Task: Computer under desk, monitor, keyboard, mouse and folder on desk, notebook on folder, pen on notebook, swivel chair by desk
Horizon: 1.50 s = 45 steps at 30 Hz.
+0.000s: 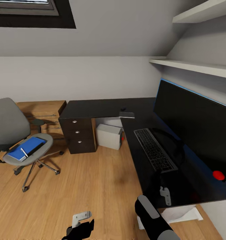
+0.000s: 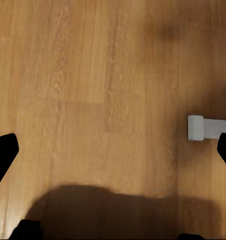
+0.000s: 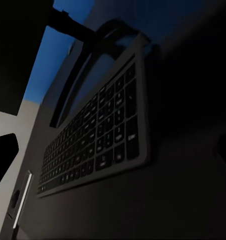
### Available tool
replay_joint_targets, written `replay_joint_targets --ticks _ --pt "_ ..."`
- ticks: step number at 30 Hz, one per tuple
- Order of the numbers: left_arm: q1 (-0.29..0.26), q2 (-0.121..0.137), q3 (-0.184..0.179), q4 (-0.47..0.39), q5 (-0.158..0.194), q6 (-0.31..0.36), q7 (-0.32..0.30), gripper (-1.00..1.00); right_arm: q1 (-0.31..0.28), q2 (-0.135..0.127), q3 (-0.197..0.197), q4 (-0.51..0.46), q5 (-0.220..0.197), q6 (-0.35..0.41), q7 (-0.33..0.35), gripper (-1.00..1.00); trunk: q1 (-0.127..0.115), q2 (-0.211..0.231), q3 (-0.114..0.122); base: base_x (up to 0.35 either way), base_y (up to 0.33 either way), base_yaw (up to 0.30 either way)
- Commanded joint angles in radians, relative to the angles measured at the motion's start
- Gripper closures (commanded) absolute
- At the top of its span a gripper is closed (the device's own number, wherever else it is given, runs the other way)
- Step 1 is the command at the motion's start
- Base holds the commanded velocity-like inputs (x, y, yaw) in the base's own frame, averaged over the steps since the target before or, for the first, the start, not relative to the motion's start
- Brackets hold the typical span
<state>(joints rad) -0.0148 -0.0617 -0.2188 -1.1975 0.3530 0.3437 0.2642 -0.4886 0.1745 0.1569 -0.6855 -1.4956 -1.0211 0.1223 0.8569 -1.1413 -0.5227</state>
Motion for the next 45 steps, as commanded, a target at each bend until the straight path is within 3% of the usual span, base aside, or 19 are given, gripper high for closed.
replay_joint_targets --ticks 1,24,31,35,40,45 --pt "0.0 0.0 -0.002 -0.002 0.011 0.003 0.009 -1.0 -0.001 0.0 0.001 0.001 -0.011 -0.004 0.009 -1.0 -0.001 -0.001 -0.001 -0.335 -0.048 0.0" --pt "-0.001 0.0 0.001 0.0 0.011 0.003 0.01 -1.0 -0.001 0.0 0.005 0.005 -0.009 -0.002 0.01 -1.0 -0.001 -0.001 -0.001 -0.321 -0.118 0.0" --pt "0.0 0.002 -0.003 0.037 0.008 0.002 0.015 -1.0 -0.001 0.0 0.006 0.019 -0.009 -0.003 0.009 -1.0 -0.001 -0.001 -0.001 -0.287 -0.206 0.0" --pt "0.0 0.004 -0.003 0.044 0.007 -0.024 0.016 -1.0 -0.001 0.0 0.007 0.085 -0.008 -0.004 0.009 -1.0 -0.001 -0.001 -0.001 -0.168 -0.129 0.0" --pt "0.0 0.006 -0.002 0.05 0.006 -0.123 0.016 -1.0 -0.001 0.0 0.013 0.312 0.007 -0.007 0.016 -1.0 -0.001 -0.001 -0.001 -0.036 -0.027 0.0" --pt "-0.001 0.007 -0.002 0.051 0.004 -0.143 0.019 -1.0 0.002 0.0 0.012 0.417 0.042 -0.013 0.018 -1.0 -0.02 0.034 0.015 -0.006 -0.004 0.0"
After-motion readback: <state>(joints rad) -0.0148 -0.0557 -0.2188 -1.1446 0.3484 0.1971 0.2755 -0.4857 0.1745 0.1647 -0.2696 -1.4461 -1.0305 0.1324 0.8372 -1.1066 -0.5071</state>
